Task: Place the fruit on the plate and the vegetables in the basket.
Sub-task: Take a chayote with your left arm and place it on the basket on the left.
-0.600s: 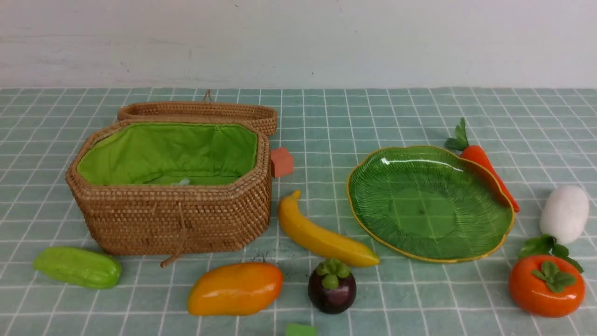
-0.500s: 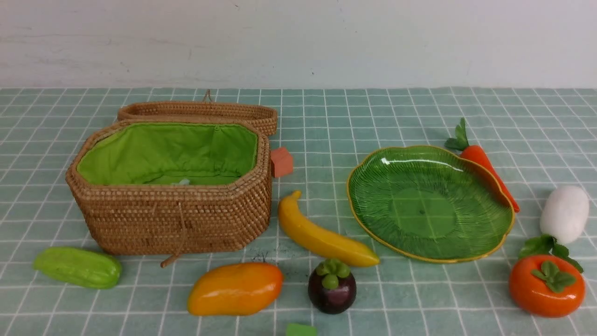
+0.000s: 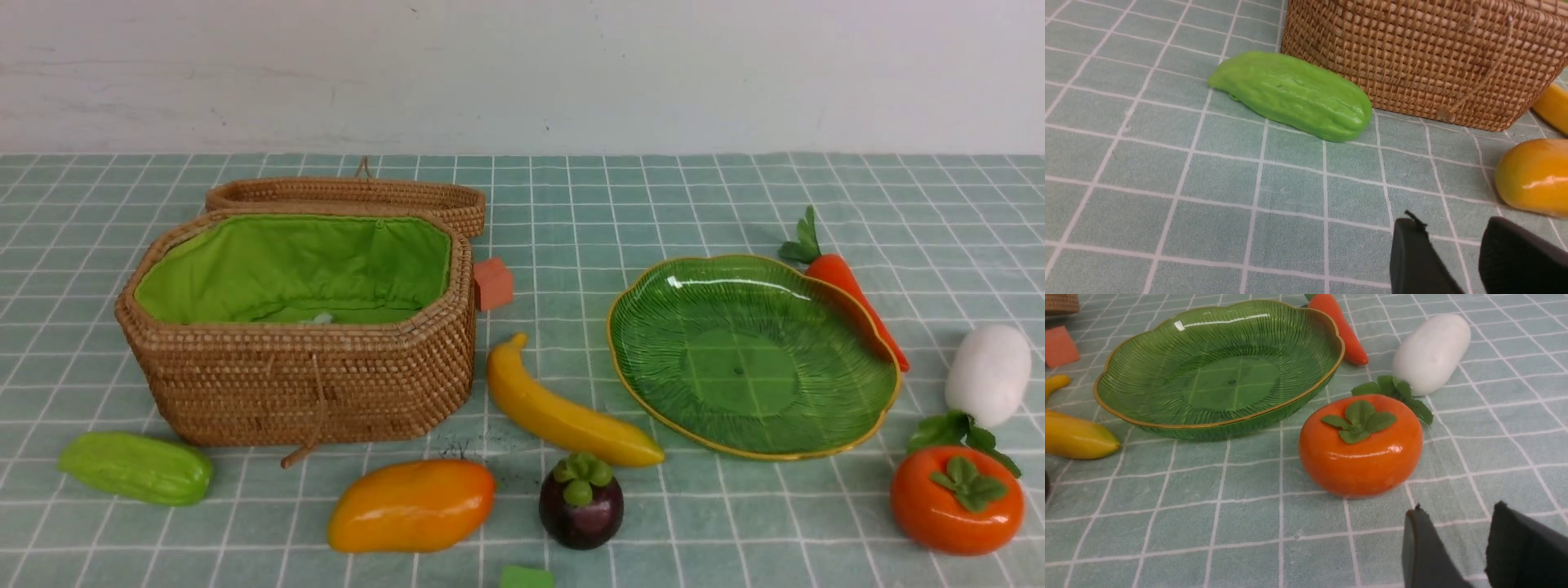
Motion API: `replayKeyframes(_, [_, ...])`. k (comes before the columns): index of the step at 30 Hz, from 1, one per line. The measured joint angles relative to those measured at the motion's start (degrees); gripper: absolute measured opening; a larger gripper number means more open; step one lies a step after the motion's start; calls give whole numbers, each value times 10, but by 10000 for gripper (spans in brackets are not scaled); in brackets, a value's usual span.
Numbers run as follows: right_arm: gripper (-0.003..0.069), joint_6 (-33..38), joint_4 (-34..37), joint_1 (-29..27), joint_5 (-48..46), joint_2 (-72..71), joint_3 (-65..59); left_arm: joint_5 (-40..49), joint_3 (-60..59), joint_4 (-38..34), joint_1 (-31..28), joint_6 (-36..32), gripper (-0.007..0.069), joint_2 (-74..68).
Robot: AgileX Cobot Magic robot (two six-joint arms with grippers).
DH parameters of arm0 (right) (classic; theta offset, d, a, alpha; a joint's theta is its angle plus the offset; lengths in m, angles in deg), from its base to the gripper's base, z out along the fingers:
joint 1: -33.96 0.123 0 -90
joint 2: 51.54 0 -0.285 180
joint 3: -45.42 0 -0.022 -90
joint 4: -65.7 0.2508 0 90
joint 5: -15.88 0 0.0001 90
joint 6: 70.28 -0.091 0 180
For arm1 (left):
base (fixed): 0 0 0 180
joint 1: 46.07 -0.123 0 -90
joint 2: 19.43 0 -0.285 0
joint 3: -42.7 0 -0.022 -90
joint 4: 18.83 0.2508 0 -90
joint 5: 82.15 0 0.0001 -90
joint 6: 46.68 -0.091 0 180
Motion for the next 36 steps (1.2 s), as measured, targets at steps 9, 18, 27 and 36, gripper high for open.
replayKeyframes(9, [242,0,0,0,0,0,0,-158,0,-193,0,120,239,0])
replayKeyframes(18, [242,6,-9,0,0,0,0,-300,0,-224,0,100,224,0])
replayKeyframes(27, [242,72,-226,0,8,0,-3,-290,0,-233,0,149,72,0])
replayKeyframes(36, [242,-104,-162,0,98,0,-5,-60,118,-155,0,140,-13,-6])
